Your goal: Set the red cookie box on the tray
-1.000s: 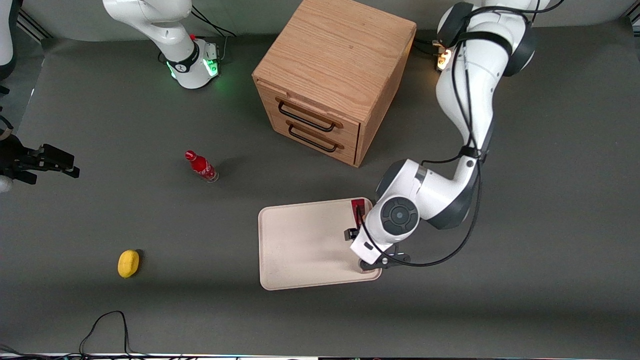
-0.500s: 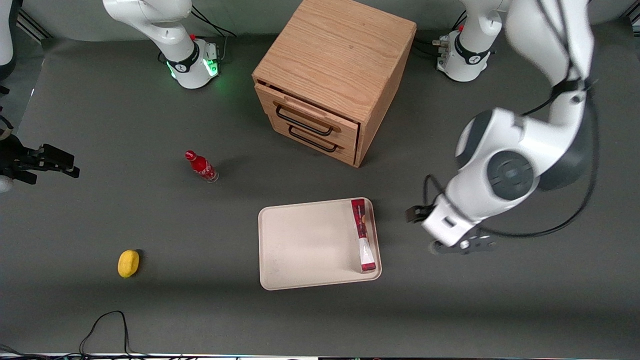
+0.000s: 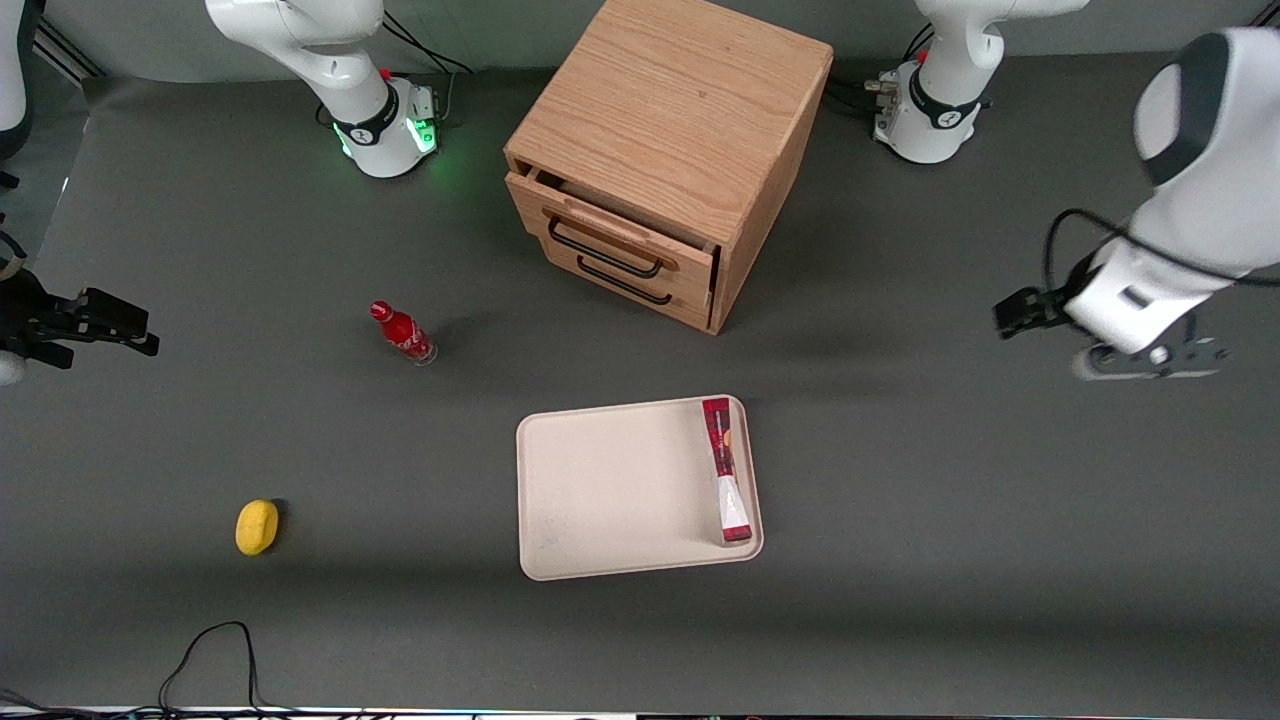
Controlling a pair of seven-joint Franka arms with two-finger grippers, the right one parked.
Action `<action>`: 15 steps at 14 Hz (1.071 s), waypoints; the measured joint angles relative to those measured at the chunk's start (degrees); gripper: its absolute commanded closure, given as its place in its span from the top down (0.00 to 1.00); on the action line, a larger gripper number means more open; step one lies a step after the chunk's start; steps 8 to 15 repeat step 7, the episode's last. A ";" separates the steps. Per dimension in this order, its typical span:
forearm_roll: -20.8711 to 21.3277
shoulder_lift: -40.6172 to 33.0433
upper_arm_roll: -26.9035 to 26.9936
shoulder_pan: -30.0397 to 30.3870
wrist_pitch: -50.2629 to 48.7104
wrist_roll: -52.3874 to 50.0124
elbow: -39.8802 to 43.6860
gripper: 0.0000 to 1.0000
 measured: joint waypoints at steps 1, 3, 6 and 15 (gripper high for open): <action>-0.01 -1.66 0.95 0.82 -1.12 0.62 -1.08 1.00; 0.04 -4.08 2.70 1.47 -4.52 1.36 -1.43 1.00; 2.53 -5.53 3.66 -0.42 -8.10 2.32 0.25 1.00; 2.93 -5.51 4.48 -1.47 -8.66 2.32 0.89 1.00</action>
